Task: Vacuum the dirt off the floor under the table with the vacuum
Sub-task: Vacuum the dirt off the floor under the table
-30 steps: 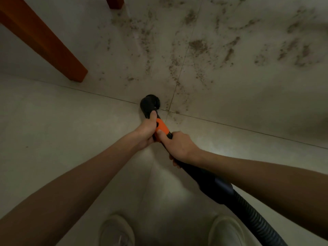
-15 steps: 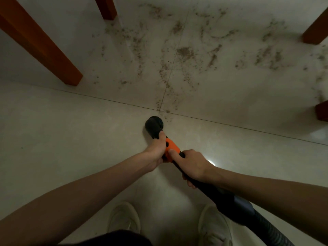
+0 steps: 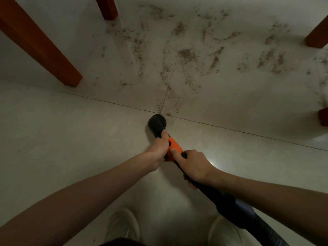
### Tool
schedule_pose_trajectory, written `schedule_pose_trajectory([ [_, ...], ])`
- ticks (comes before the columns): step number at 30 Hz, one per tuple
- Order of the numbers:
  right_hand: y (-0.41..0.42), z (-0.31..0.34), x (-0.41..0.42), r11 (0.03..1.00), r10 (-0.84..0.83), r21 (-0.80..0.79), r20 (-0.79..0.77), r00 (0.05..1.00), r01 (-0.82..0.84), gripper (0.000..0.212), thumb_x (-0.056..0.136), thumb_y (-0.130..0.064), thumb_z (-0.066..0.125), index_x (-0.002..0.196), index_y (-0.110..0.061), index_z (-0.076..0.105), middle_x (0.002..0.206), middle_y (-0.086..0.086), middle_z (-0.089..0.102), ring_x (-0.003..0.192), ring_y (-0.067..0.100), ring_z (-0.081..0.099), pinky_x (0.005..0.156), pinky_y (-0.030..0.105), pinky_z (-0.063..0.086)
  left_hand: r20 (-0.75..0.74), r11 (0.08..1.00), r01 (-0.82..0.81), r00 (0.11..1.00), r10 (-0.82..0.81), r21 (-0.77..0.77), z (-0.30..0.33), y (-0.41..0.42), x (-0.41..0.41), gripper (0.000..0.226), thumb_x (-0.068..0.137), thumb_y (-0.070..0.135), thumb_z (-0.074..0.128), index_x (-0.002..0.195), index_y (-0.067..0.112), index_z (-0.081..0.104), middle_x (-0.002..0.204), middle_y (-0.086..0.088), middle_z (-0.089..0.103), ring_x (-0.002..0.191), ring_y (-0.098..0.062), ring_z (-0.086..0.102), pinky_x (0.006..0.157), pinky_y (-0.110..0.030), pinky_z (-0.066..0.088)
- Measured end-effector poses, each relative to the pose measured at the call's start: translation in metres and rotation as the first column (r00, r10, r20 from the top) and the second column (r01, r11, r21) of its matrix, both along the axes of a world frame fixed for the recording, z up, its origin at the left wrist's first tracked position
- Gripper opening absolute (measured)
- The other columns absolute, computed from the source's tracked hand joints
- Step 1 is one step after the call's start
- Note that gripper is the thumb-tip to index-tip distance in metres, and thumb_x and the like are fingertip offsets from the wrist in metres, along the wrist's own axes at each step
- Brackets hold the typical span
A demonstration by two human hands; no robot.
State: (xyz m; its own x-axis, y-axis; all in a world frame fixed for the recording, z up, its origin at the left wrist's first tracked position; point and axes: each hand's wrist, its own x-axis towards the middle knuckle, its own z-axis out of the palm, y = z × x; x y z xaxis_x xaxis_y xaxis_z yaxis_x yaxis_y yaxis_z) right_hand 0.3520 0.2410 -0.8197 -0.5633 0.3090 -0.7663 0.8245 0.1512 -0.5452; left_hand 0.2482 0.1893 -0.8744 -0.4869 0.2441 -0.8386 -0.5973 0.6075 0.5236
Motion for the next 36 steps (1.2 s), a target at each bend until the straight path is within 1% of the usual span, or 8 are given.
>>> schedule_pose_trajectory([
  [5,0.011,-0.007,-0.020,1.000,-0.005,-0.001,-0.031,0.999,0.005,0.054,0.096,-0.056,0.034,0.080,-0.008,0.052,0.058,0.008,0.058,0.036,0.016,0.052,0.043,0.025,0.049,-0.041,1.000,0.030,0.999,-0.030,0.007,-0.007,0.012,-0.021,0.061,0.098,0.051,0.024,0.130,0.001,0.043,0.123,-0.021,0.055,0.111,-0.032,0.055,0.099,-0.047,0.045],
  [12,0.028,-0.013,-0.050,0.998,-0.058,-0.012,-0.074,0.996,0.057,0.055,0.096,-0.055,0.035,0.087,-0.004,0.054,0.062,0.010,0.059,0.036,0.016,0.051,0.041,0.024,0.047,-0.084,0.999,0.035,0.996,-0.032,0.030,-0.012,0.033,-0.056,0.061,0.099,0.049,0.026,0.131,-0.001,0.043,0.123,-0.023,0.055,0.105,-0.030,0.056,0.096,-0.042,0.047],
  [16,0.037,-0.018,-0.071,0.996,-0.087,-0.010,-0.092,0.992,0.086,0.057,0.095,-0.056,0.036,0.080,-0.004,0.054,0.060,0.010,0.059,0.032,0.015,0.051,0.037,0.022,0.044,-0.106,0.998,0.049,0.993,-0.046,0.026,-0.012,0.044,-0.079,0.061,0.099,0.049,0.027,0.132,0.000,0.042,0.125,-0.019,0.056,0.110,-0.030,0.056,0.095,-0.042,0.048],
  [19,0.045,-0.022,-0.087,0.993,-0.117,-0.019,-0.105,0.988,0.116,0.057,0.095,-0.056,0.036,0.078,-0.004,0.053,0.060,0.011,0.059,0.032,0.015,0.050,0.037,0.022,0.043,-0.109,0.997,0.061,0.993,-0.055,0.046,-0.011,0.053,-0.093,0.059,0.100,0.047,0.026,0.129,0.000,0.044,0.116,-0.014,0.057,0.104,-0.025,0.057,0.093,-0.038,0.049],
  [22,0.051,-0.027,-0.099,0.990,-0.138,-0.019,-0.125,0.983,0.136,0.058,0.095,-0.057,0.036,0.079,-0.005,0.054,0.060,0.011,0.059,0.033,0.017,0.051,0.037,0.023,0.044,-0.122,0.995,0.081,0.990,-0.072,0.066,-0.009,0.063,-0.106,0.060,0.100,0.048,0.025,0.130,0.000,0.044,0.123,-0.018,0.056,0.099,-0.024,0.055,0.087,-0.038,0.048],
  [25,0.056,-0.029,-0.107,0.989,-0.146,-0.009,-0.140,0.979,0.147,0.057,0.095,-0.057,0.036,0.074,-0.006,0.052,0.059,0.012,0.058,0.033,0.017,0.050,0.037,0.022,0.043,-0.136,0.995,0.077,0.988,-0.067,0.066,-0.009,0.070,-0.115,0.060,0.100,0.048,0.025,0.133,0.001,0.043,0.127,-0.017,0.055,0.109,-0.027,0.055,0.089,-0.038,0.048],
  [33,0.043,-0.030,-0.089,0.993,-0.119,-0.015,-0.121,0.986,0.118,0.060,0.094,-0.059,0.037,0.071,-0.006,0.053,0.058,0.010,0.058,0.032,0.015,0.050,0.038,0.023,0.046,-0.126,0.998,0.044,0.991,-0.038,0.039,-0.007,0.055,-0.094,0.055,0.100,0.044,0.027,0.129,0.000,0.043,0.115,-0.015,0.056,0.098,-0.025,0.054,0.082,-0.036,0.047],
  [36,0.035,-0.025,-0.075,0.995,-0.099,-0.039,-0.103,0.990,0.096,0.060,0.093,-0.059,0.037,0.074,-0.005,0.053,0.057,0.010,0.057,0.033,0.015,0.051,0.039,0.023,0.047,-0.124,0.999,0.035,0.992,-0.030,0.032,-0.004,0.043,-0.078,0.056,0.101,0.043,0.027,0.130,-0.001,0.044,0.118,-0.019,0.057,0.106,-0.031,0.056,0.083,-0.036,0.046],
])
